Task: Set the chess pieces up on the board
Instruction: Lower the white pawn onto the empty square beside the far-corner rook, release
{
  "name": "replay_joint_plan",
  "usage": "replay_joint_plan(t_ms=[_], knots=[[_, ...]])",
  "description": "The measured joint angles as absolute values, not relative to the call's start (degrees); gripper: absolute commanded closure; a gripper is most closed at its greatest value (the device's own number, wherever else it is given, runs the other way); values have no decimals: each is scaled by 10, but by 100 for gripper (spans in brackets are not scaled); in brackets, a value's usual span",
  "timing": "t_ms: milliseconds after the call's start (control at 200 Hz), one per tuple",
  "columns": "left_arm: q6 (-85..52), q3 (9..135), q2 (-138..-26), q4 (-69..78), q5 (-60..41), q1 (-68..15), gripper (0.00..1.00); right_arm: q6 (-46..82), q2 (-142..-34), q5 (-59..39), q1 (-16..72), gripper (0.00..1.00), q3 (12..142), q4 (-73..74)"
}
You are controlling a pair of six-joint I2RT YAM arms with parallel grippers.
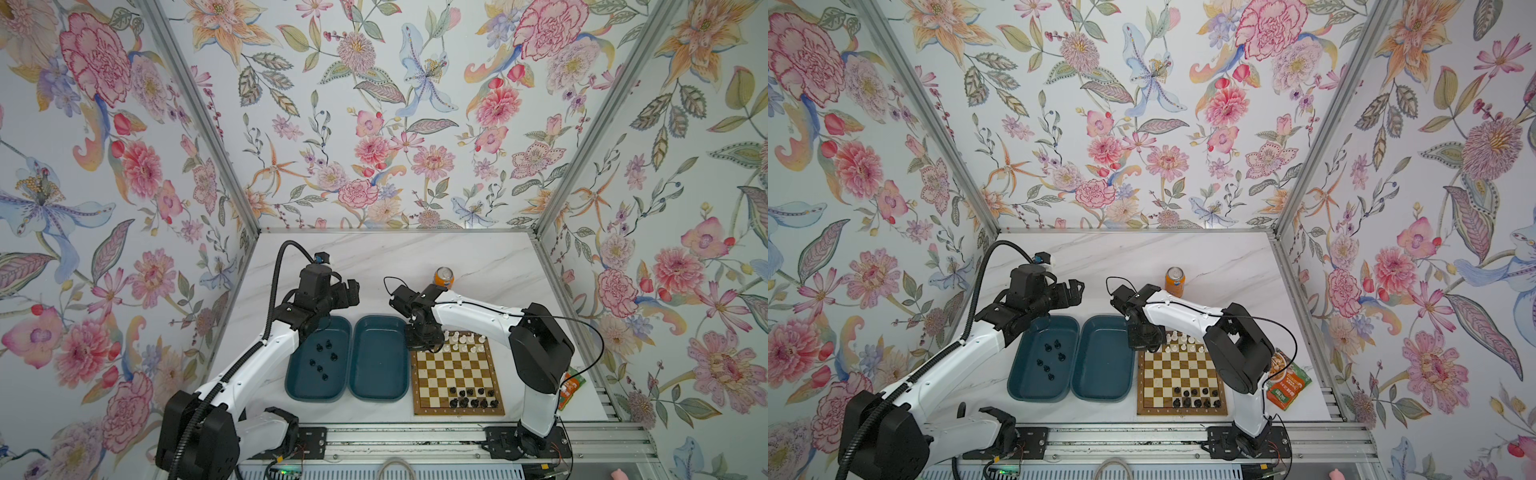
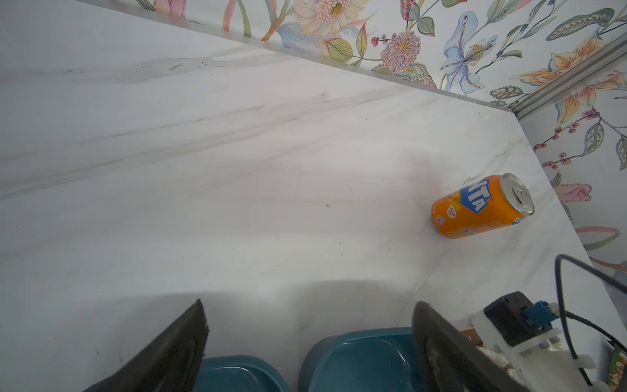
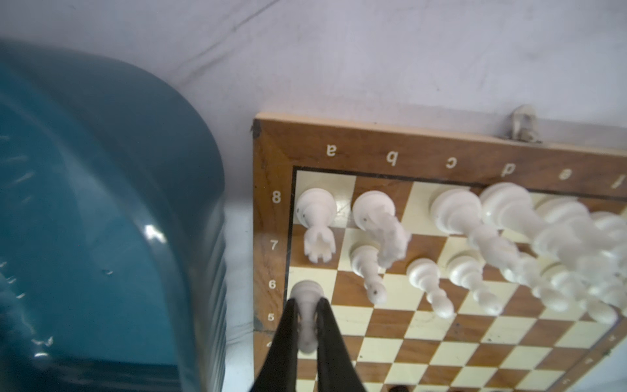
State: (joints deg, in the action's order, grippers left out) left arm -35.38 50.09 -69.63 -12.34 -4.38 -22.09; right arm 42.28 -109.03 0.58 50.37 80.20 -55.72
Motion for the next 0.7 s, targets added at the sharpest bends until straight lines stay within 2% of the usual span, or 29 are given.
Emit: replay_joint_plan(t_ms=[701], knots=[[-349, 507, -698, -133, -36, -221, 4, 420, -1114, 4, 493, 88, 813, -554]])
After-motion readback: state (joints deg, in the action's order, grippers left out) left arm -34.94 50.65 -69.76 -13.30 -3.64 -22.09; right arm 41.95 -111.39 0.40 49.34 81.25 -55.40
